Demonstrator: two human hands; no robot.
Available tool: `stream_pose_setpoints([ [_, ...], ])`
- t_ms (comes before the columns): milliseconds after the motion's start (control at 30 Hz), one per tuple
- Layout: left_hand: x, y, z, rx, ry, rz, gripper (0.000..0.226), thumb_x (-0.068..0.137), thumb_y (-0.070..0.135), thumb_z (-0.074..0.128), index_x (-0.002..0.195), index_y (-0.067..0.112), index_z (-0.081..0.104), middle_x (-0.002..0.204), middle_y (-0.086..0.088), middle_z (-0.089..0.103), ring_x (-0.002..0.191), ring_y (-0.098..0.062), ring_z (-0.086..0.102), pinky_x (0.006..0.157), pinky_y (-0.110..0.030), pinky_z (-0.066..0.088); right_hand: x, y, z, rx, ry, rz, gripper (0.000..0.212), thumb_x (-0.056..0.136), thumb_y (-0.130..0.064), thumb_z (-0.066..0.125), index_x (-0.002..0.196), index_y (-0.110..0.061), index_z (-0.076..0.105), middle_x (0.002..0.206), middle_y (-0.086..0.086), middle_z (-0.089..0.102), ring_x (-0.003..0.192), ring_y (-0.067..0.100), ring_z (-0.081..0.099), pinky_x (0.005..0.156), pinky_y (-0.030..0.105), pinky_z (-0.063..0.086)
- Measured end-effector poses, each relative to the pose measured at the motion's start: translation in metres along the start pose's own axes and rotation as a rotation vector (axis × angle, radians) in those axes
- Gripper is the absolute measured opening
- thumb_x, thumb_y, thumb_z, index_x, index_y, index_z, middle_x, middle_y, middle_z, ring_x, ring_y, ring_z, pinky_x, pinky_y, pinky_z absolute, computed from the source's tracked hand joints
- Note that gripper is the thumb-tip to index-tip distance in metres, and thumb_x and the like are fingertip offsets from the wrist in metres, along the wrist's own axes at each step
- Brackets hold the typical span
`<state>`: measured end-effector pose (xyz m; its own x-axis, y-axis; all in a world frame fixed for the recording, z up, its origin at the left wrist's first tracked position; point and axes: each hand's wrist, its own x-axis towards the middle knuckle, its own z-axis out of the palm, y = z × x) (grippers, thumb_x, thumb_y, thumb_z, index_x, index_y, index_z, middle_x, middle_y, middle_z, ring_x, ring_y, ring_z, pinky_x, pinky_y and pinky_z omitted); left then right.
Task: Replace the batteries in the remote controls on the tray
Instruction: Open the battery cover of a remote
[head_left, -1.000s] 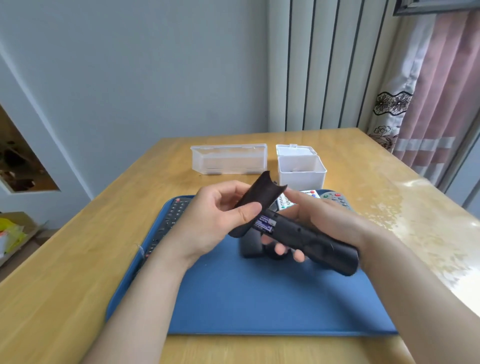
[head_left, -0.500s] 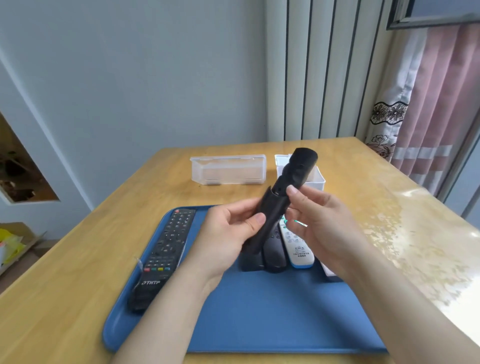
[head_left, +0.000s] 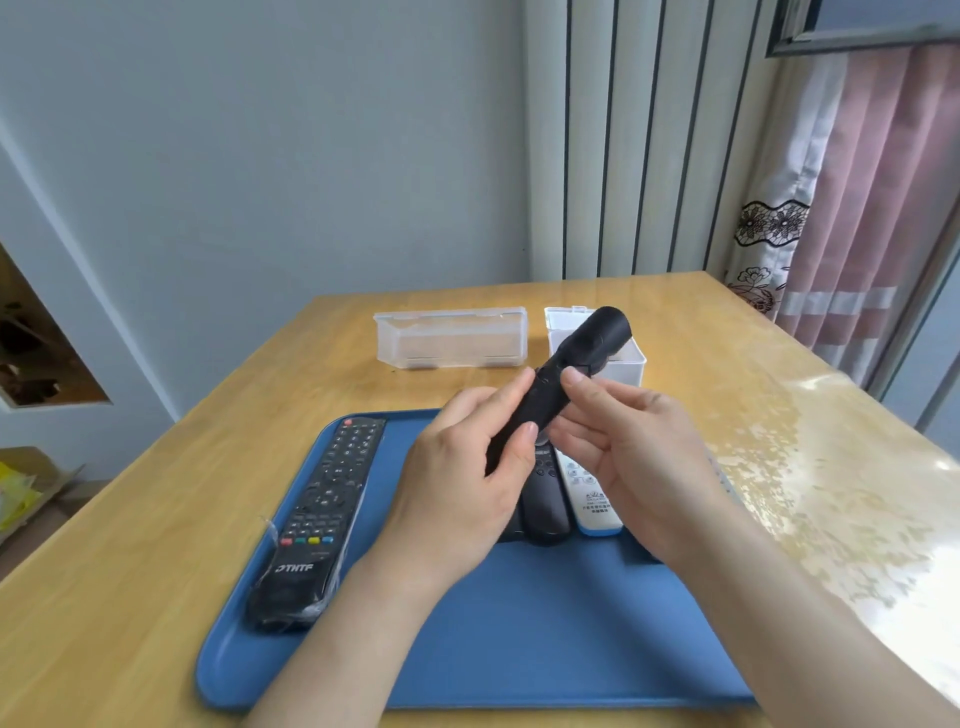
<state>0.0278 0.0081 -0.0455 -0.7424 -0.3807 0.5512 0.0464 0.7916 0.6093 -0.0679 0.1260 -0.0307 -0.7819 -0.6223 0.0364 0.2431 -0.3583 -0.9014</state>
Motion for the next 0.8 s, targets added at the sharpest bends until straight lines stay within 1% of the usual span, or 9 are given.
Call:
stream_pose_setpoints([
  [33,0.000,0.001,0.000,0.005,-0.003,-0.003,0.049,0.089,0.037,0.053,0.138,0.033,0.051,0.114,0.016,0.060,0.104,0.000,0.056,0.090,-0.020,0.044,-0.001,0.000,0.001,0.007,-0.018,-0.012,0.020,0.093,-0.010,0.062,0.083,-0.005,0.078,0.089,0.010,0.077,0.088,0.019,0.074,0.078,0.024,0.058],
  [133,-0.001,0.002,0.001,0.063,-0.014,0.002,0.057,0.083,0.046,0.059,0.139,0.034,0.049,0.113,0.018,0.060,0.103,-0.002,0.058,0.088,-0.025,0.047,-0.001,0.002,0.000,0.013,-0.069,-0.031,0.015,0.090,-0.005,0.065,0.103,0.000,0.070,0.103,0.017,0.073,0.098,0.030,0.072,0.088,0.035,0.058],
  [267,0.000,0.001,0.000,0.014,0.036,-0.012,0.052,0.083,0.044,0.061,0.134,0.036,0.054,0.109,0.018,0.063,0.101,0.000,0.060,0.085,-0.023,0.049,0.001,-0.001,-0.001,0.044,-0.133,-0.015,0.026,0.088,-0.002,0.065,0.114,-0.002,0.059,0.100,0.015,0.072,0.089,0.023,0.070,0.081,0.031,0.058],
  [367,0.001,0.004,-0.002,-0.150,-0.005,-0.087,0.046,0.084,0.041,0.060,0.129,0.043,0.055,0.109,0.024,0.066,0.105,0.009,0.059,0.089,-0.013,0.046,0.003,-0.005,-0.002,0.062,-0.135,0.000,0.034,0.085,-0.020,0.067,0.117,-0.010,0.058,0.108,0.015,0.071,0.091,0.025,0.065,0.082,0.030,0.057],
  [433,0.001,0.005,-0.002,-0.234,-0.070,-0.122,0.044,0.085,0.038,0.059,0.128,0.044,0.056,0.113,0.028,0.065,0.111,0.011,0.056,0.095,-0.016,0.044,0.004,-0.005,-0.004,0.066,-0.124,-0.012,0.044,0.082,-0.028,0.067,0.122,-0.012,0.058,0.117,0.016,0.070,0.093,0.029,0.063,0.074,0.028,0.056],
  [533,0.002,0.004,-0.002,-0.301,-0.162,-0.148,0.044,0.089,0.036,0.058,0.133,0.041,0.054,0.122,0.023,0.064,0.110,0.006,0.058,0.097,-0.020,0.043,0.005,-0.004,-0.007,0.079,-0.130,-0.017,0.037,0.082,-0.028,0.067,0.116,-0.015,0.062,0.110,0.013,0.071,0.092,0.032,0.060,0.070,0.026,0.055],
  [633,0.002,0.003,-0.003,-0.287,-0.190,-0.179,0.040,0.096,0.030,0.056,0.133,0.044,0.052,0.123,0.015,0.062,0.094,0.001,0.059,0.081,-0.017,0.044,0.005,-0.005,-0.012,0.047,-0.183,0.015,0.026,0.082,-0.025,0.066,0.108,-0.018,0.067,0.101,0.008,0.071,0.085,0.025,0.061,0.070,0.026,0.055],
  [733,0.001,0.000,-0.002,-0.199,-0.174,-0.149,0.041,0.097,0.032,0.053,0.137,0.039,0.049,0.121,0.016,0.063,0.110,0.001,0.056,0.086,-0.022,0.047,0.006,-0.002,-0.013,-0.007,-0.200,0.042,0.025,0.083,-0.022,0.067,0.107,-0.015,0.068,0.095,0.006,0.068,0.077,0.020,0.060,0.075,0.027,0.055],
  [800,0.000,0.001,-0.002,-0.089,-0.166,-0.070,0.046,0.096,0.040,0.047,0.141,0.032,0.046,0.126,0.021,0.057,0.118,0.010,0.048,0.095,-0.012,0.039,0.007,0.000,-0.012,0.034,-0.178,0.055,0.023,0.085,-0.021,0.066,0.105,-0.011,0.067,0.085,0.003,0.066,0.070,0.016,0.060,0.072,0.026,0.055],
])
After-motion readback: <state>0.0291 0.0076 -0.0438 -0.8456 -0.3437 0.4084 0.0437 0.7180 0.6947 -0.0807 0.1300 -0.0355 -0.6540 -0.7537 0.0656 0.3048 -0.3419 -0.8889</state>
